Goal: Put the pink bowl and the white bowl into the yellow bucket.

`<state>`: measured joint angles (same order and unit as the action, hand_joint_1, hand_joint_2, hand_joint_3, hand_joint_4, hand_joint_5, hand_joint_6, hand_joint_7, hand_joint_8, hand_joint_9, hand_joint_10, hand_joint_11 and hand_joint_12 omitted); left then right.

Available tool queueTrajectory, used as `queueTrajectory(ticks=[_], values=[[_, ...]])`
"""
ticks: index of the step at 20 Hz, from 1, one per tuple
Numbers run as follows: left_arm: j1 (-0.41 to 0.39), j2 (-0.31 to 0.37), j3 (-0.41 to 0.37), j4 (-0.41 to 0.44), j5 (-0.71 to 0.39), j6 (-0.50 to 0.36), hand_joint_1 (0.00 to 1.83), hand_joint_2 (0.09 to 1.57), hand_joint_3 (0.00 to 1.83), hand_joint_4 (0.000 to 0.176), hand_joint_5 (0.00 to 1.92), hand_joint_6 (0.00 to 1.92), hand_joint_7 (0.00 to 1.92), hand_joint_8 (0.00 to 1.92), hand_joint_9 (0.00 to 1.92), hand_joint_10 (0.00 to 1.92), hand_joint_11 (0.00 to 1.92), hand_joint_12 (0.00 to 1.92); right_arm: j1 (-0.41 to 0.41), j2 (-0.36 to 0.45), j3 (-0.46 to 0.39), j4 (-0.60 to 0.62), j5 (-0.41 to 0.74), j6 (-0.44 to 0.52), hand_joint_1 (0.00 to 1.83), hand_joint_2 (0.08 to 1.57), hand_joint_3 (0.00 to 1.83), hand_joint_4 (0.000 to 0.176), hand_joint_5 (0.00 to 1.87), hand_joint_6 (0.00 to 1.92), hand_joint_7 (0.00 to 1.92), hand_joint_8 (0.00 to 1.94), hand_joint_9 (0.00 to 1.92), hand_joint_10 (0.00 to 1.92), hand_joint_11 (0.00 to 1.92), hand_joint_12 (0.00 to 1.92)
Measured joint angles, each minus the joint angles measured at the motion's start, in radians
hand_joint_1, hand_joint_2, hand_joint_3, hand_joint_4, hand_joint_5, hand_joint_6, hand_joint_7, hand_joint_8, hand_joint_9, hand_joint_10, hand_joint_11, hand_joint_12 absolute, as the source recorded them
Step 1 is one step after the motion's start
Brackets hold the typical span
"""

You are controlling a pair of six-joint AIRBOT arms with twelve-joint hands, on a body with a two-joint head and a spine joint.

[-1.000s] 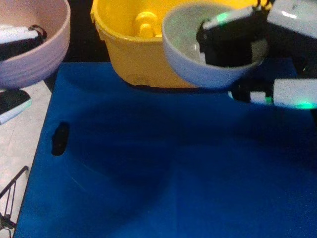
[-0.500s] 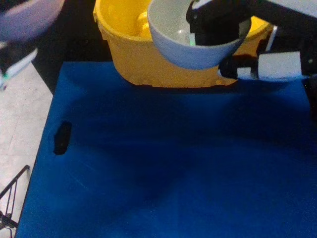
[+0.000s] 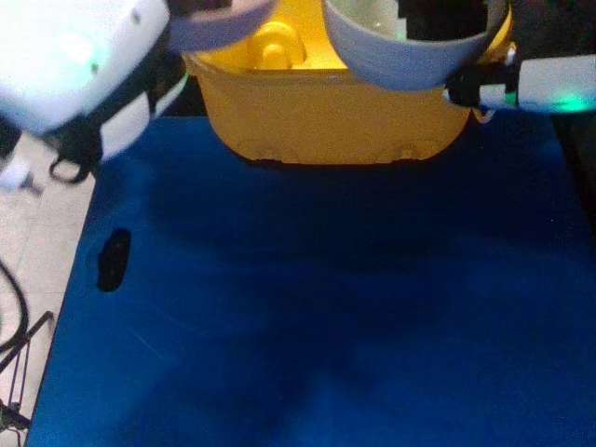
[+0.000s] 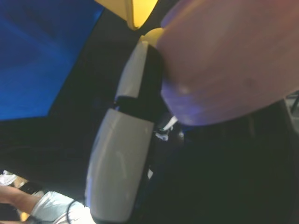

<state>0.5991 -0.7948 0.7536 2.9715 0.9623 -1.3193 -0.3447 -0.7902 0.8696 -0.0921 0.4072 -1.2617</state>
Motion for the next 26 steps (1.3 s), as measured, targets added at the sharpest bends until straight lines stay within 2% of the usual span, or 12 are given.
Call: queueTrajectory(ticks=[1,4,6,8,10,13,19,20,21,24,25,26], values=[[-0.003,-0.002,0.001,0.002,0.002,0.0,1.34,1.24,0.0,0.0,0.67,1.15,0.74,1.47,0.73,1.59,0.69,1.71,0.005,-0.005,0.007,0.0,-0.006,0.0,1.48,1.18,0.0,0.0,0.8,1.34,0.76,1.27,0.81,1.29,0.6,1.65],[-0.023,-0.012,0.0,0.003,-0.05,0.001,1.36,1.2,0.0,0.0,0.72,1.06,0.82,1.34,0.83,1.55,0.72,1.73,0.03,-0.019,0.026,0.002,-0.016,0.0,1.38,1.18,0.0,0.0,0.83,1.31,0.8,1.23,0.79,1.32,0.6,1.61],[-0.07,-0.012,0.0,0.005,-0.072,0.061,1.35,1.22,0.0,0.0,0.69,1.12,0.81,1.37,0.78,1.6,0.72,1.85,0.033,-0.038,0.048,0.002,-0.018,0.0,1.48,1.18,0.0,0.0,0.8,1.34,0.79,1.24,0.8,1.27,0.61,1.68],[-0.088,-0.02,0.007,0.007,-0.05,0.104,1.35,1.21,0.0,0.0,0.69,1.23,0.8,1.3,0.78,1.53,0.63,1.7,0.044,-0.063,0.072,0.0,-0.041,-0.005,1.48,1.22,0.01,0.0,0.69,1.48,0.7,1.33,0.74,1.33,0.55,1.73],[-0.097,-0.04,0.023,0.003,-0.055,0.105,1.36,1.19,0.0,0.0,0.73,1.21,0.84,1.23,0.84,1.44,0.69,1.6,0.096,-0.082,0.074,0.061,-0.068,-0.182,1.47,1.24,0.0,0.0,0.64,1.55,0.66,1.37,0.71,1.35,0.53,1.75],[-0.158,-0.106,0.084,-0.005,-0.09,0.109,1.36,1.18,0.0,0.0,0.74,1.23,0.84,1.19,0.85,1.41,0.66,1.54,0.151,-0.089,0.089,0.066,-0.058,-0.225,1.47,1.24,0.0,0.0,0.61,1.56,0.64,1.39,0.7,1.38,0.56,1.75],[-0.221,-0.169,0.15,0.0,-0.173,0.112,1.36,1.18,0.0,0.0,0.77,1.24,0.83,1.15,0.86,1.39,0.68,1.55,0.24,-0.101,0.16,0.073,-0.137,-0.231,1.49,1.17,0.01,0.0,0.77,1.31,0.76,1.26,0.83,1.28,0.7,1.67],[-0.229,-0.173,0.156,0.0,-0.175,0.112,1.25,1.21,0.0,0.0,0.73,1.15,0.85,1.43,0.94,1.48,0.94,1.69,0.249,-0.101,0.165,0.072,-0.142,-0.236,1.49,1.16,0.0,0.0,0.81,1.21,0.8,1.22,0.85,1.29,0.73,1.64],[-0.234,-0.181,0.164,0.002,-0.179,0.113,1.23,1.22,0.0,0.0,0.73,1.14,0.86,1.45,0.99,1.47,1.0,1.69,0.255,-0.103,0.175,0.072,-0.154,-0.236,1.49,1.16,0.0,0.0,0.82,1.21,0.8,1.23,0.83,1.31,0.72,1.64],[-0.233,-0.2,0.184,0.002,-0.201,0.111,1.24,1.19,0.0,0.0,0.77,1.1,0.91,1.38,1.06,1.36,1.08,1.61,0.255,-0.103,0.191,0.073,-0.182,-0.235,1.49,1.15,0.0,0.0,0.83,1.27,0.82,1.17,0.9,1.18,0.71,1.6],[-0.233,-0.2,0.189,0.003,-0.208,0.11,1.24,1.19,0.0,0.0,0.78,1.1,0.92,1.36,1.05,1.34,1.06,1.58,0.255,-0.101,0.194,0.073,-0.19,-0.236,1.48,1.22,0.0,0.0,0.68,1.47,0.68,1.3,0.75,1.34,0.57,1.72],[-0.233,-0.201,0.196,0.004,-0.21,0.109,1.35,1.17,0.0,0.0,0.77,1.01,0.87,1.28,0.99,1.39,1.04,1.57,0.255,-0.097,0.196,0.074,-0.2,-0.236,1.47,1.23,0.0,0.0,0.68,1.49,0.67,1.31,0.74,1.34,0.56,1.73]])
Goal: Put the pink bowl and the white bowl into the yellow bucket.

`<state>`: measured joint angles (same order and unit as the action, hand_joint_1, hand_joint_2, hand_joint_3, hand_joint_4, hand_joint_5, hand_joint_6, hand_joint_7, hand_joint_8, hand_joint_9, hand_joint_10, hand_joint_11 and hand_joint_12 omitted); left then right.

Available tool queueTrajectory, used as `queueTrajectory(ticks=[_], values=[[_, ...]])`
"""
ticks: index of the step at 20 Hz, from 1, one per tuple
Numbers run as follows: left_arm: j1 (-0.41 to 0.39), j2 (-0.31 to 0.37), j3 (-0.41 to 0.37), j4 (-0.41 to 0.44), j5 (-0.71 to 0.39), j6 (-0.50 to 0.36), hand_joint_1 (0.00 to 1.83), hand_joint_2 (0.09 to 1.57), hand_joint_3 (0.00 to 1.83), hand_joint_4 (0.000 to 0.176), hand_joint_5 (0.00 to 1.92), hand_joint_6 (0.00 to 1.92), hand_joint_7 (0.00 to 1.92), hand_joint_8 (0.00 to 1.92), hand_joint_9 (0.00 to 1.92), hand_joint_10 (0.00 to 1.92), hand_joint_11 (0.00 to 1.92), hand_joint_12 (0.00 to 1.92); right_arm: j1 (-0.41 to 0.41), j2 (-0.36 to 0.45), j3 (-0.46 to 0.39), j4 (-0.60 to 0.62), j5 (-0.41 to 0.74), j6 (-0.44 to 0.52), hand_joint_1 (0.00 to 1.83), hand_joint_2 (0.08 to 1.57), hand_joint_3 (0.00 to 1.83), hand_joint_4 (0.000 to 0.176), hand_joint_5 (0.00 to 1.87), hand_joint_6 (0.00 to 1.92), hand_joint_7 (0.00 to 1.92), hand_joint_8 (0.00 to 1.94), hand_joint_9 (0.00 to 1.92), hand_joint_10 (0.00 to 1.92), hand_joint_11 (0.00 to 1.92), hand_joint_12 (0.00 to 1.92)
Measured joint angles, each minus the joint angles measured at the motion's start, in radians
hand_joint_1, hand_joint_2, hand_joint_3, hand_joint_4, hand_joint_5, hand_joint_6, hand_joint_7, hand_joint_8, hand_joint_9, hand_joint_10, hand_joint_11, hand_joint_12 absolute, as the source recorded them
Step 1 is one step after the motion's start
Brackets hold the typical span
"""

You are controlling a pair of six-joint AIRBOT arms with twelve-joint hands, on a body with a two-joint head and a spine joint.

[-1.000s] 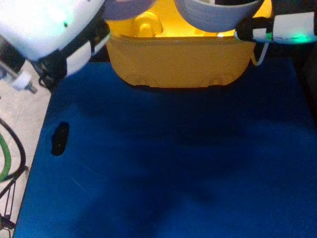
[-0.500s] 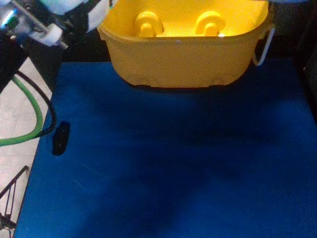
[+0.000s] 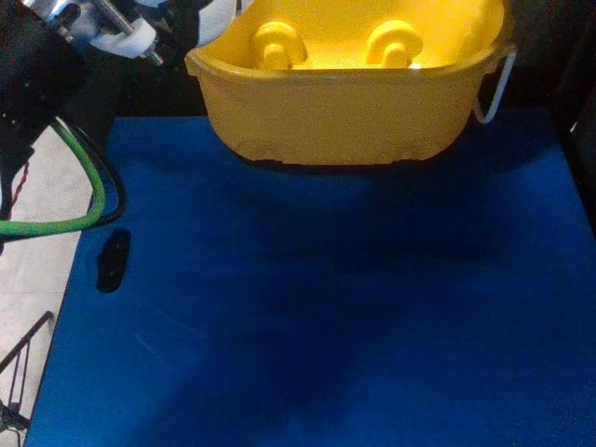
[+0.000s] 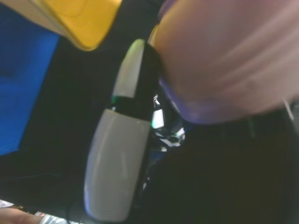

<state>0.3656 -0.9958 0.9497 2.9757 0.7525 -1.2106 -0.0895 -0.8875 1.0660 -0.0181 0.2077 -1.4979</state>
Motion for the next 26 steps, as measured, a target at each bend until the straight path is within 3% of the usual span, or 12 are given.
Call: queueTrajectory(ticks=[1,3,10,16,18,22,26], values=[[0.0,-0.005,0.01,0.001,0.002,0.0,1.36,1.2,0.0,0.0,0.69,1.15,0.79,1.31,0.89,1.44,0.98,1.56,0.0,0.0,0.007,0.0,-0.009,0.0,1.48,1.23,0.0,0.0,0.67,1.48,0.67,1.34,0.75,1.33,0.55,1.72],[0.0,-0.024,0.035,-0.002,-0.001,0.0,1.35,1.22,0.0,0.0,0.66,1.21,0.76,1.36,0.84,1.49,0.92,1.57,0.0,-0.001,0.021,0.001,-0.02,0.0,1.48,1.23,0.0,0.0,0.66,1.52,0.67,1.34,0.75,1.34,0.53,1.71],[-0.012,-0.116,0.13,0.001,-0.059,-0.012,1.35,1.21,0.0,0.0,0.71,1.24,0.82,1.29,0.78,1.48,0.69,1.53,0.0,-0.053,0.076,0.003,-0.068,0.0,1.48,1.21,0.0,0.0,0.68,1.47,0.68,1.29,0.8,1.31,0.57,1.69],[0.004,-0.124,0.16,-0.007,-0.074,-0.024,1.36,1.18,0.0,0.0,0.76,1.2,0.86,1.23,0.79,1.45,0.69,1.55,-0.009,-0.092,0.103,0.003,-0.08,0.0,1.48,1.22,0.0,0.0,0.68,1.49,0.66,1.3,0.76,1.33,0.58,1.69],[0.022,-0.129,0.171,-0.021,-0.082,-0.032,1.34,1.23,0.0,0.0,0.68,1.23,0.78,1.37,0.72,1.58,0.68,1.65,-0.031,-0.093,0.105,0.021,-0.082,0.0,1.48,1.21,0.0,0.0,0.67,1.44,0.67,1.27,0.8,1.31,0.61,1.7],[0.064,-0.151,0.192,-0.061,-0.107,-0.04,1.35,1.21,0.0,0.0,0.71,1.25,0.84,1.27,0.73,1.53,0.64,1.59,-0.07,-0.109,0.115,0.038,-0.092,0.0,1.48,1.22,0.0,0.0,0.65,1.5,0.65,1.29,0.81,1.27,0.6,1.7],[0.074,-0.162,0.214,-0.079,-0.131,-0.048,1.34,1.22,0.0,0.0,0.71,1.26,0.81,1.31,0.69,1.58,0.56,1.68,-0.103,-0.129,0.128,0.053,-0.106,0.0,1.48,1.22,0.0,0.0,0.65,1.54,0.64,1.3,0.79,1.27,0.57,1.71]])
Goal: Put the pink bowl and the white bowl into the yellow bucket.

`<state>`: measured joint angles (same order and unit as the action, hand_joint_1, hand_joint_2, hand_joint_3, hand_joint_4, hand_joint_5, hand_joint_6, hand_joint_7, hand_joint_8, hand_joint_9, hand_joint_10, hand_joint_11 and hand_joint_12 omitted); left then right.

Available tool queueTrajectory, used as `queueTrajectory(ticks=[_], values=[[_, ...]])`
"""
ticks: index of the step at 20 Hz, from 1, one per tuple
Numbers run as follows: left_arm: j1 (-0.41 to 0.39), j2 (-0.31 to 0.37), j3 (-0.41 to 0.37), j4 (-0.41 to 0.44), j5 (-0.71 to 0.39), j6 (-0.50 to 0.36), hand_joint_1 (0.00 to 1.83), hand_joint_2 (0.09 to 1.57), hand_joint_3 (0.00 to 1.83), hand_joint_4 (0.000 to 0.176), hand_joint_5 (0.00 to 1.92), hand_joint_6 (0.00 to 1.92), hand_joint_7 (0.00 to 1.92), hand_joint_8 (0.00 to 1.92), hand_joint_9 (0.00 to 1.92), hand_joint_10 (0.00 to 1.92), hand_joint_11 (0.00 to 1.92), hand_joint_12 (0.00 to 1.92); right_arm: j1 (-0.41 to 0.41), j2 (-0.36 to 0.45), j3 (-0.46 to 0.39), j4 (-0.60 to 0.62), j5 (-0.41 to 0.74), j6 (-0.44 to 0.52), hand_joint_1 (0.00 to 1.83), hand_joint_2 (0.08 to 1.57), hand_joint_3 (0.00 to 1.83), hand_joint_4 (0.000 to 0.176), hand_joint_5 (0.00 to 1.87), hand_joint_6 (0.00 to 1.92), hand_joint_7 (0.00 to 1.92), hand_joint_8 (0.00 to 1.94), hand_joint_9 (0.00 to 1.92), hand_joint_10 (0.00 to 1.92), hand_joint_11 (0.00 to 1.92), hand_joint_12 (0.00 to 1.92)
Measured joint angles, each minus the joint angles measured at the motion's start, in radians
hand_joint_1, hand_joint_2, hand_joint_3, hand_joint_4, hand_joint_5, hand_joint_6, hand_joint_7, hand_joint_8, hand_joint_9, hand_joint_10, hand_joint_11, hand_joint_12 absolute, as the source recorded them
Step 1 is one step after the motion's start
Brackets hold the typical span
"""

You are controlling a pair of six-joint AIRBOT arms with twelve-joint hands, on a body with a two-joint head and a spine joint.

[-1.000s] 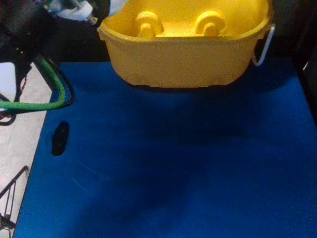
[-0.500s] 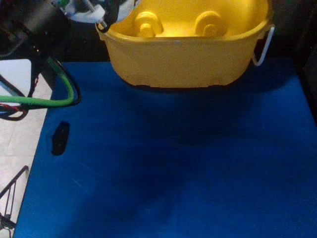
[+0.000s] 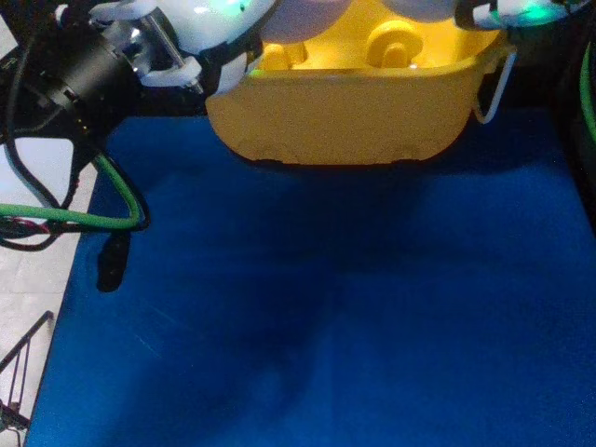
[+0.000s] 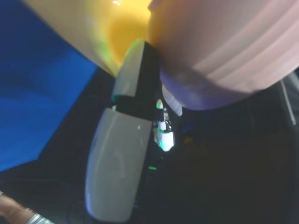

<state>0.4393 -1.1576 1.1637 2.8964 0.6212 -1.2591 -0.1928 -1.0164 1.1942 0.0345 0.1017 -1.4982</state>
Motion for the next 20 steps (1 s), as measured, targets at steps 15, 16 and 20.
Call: queueTrajectory(ticks=[15,16,20], values=[[0.002,-0.003,0.025,-0.018,-0.006,-0.008,0.64,1.16,0.0,0.0,0.53,0.38,0.52,0.08,0.17,0.66,0.0,1.61,0.0,-0.016,0.015,0.003,0.006,0.0,0.72,1.08,0.0,0.0,0.38,0.9,0.38,0.52,0.19,0.86,0.0,1.43],[0.002,-0.001,0.025,-0.017,-0.001,-0.008,0.62,1.15,0.0,0.0,0.51,0.3,0.48,0.02,0.15,0.55,0.0,1.57,0.0,-0.016,0.014,0.003,0.006,0.0,0.71,1.08,0.0,0.0,0.36,0.89,0.37,0.49,0.18,0.84,0.0,1.4],[0.002,0.001,0.024,-0.022,0.0,-0.008,0.55,1.14,0.0,0.0,0.47,0.14,0.39,0.0,0.14,0.26,0.0,1.36,0.0,-0.016,0.014,0.003,0.006,0.0,0.7,1.07,0.0,0.0,0.33,0.88,0.39,0.4,0.2,0.77,0.0,1.36]])
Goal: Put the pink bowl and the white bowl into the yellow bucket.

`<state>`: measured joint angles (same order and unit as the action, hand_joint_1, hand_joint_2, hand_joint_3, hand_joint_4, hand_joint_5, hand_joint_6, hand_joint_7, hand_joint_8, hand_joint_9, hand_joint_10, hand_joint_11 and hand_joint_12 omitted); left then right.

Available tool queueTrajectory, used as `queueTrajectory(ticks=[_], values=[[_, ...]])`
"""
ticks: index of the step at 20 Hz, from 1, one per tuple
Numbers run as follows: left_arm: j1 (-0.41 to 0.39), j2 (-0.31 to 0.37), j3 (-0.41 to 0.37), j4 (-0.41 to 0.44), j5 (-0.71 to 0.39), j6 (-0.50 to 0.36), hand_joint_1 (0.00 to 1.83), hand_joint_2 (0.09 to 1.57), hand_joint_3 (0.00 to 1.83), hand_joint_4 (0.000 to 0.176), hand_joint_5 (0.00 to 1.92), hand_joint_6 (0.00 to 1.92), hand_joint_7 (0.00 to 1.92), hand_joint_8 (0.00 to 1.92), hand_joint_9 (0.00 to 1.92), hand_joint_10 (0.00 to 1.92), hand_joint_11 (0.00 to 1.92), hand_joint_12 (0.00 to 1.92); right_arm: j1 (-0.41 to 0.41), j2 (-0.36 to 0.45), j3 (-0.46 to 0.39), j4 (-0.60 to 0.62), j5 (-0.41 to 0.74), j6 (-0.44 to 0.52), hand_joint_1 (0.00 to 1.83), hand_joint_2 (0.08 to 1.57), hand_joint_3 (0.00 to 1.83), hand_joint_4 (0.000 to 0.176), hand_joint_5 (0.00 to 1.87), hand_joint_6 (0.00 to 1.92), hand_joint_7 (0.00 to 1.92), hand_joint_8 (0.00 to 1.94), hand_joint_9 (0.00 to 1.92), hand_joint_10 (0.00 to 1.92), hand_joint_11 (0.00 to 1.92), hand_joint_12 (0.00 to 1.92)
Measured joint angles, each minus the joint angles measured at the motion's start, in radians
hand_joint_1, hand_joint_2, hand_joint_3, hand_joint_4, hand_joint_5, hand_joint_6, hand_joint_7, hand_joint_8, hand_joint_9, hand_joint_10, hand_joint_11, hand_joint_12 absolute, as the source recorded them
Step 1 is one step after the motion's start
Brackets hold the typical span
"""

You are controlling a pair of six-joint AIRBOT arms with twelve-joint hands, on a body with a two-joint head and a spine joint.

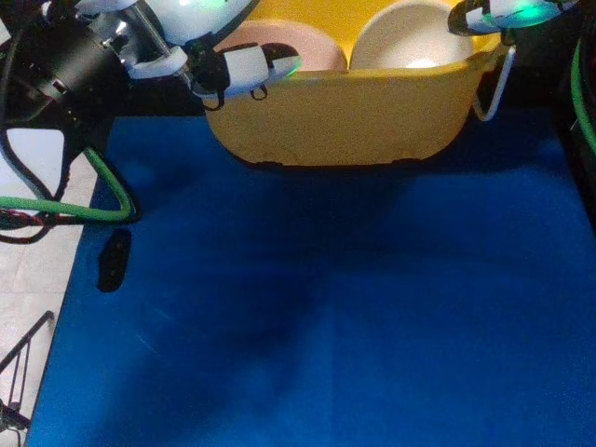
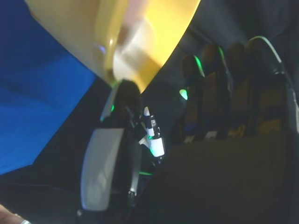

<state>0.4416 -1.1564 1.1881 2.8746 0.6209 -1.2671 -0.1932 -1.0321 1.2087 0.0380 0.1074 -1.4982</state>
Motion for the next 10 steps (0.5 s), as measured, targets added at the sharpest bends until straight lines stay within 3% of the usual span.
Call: queueTrajectory(ticks=[2,3,6,10], values=[[0.001,0.0,0.0,0.0,0.0,0.0,0.52,1.14,0.0,0.0,0.44,0.08,0.33,0.0,0.14,0.16,0.0,1.32,-0.008,0.0,-0.001,0.0,0.005,0.0,0.7,1.08,0.0,0.0,0.31,0.9,0.39,0.41,0.2,0.8,0.0,1.39],[0.001,0.0,0.0,-0.003,0.0,0.0,0.49,1.14,0.0,0.012,0.42,0.05,0.3,0.0,0.14,0.12,0.0,1.29,-0.011,0.0,-0.002,0.0,0.001,0.0,0.7,1.08,0.0,0.0,0.3,0.9,0.38,0.41,0.19,0.8,0.0,1.39],[0.003,0.002,-0.001,-0.007,0.004,-0.001,0.47,1.14,0.0,0.0,0.41,0.04,0.31,0.01,0.17,0.1,0.0,1.31,-0.011,0.002,-0.006,0.0,0.002,0.0,0.72,1.08,0.0,0.0,0.28,0.94,0.36,0.48,0.18,0.85,0.0,1.41],[0.01,0.012,-0.011,-0.007,0.007,-0.003,0.54,1.13,0.0,0.0,0.45,0.04,0.37,0.02,0.25,0.12,0.0,1.4,-0.011,0.011,-0.018,0.001,0.002,0.0,0.72,1.09,0.0,0.0,0.28,1.0,0.34,0.61,0.19,0.93,0.0,1.48]])
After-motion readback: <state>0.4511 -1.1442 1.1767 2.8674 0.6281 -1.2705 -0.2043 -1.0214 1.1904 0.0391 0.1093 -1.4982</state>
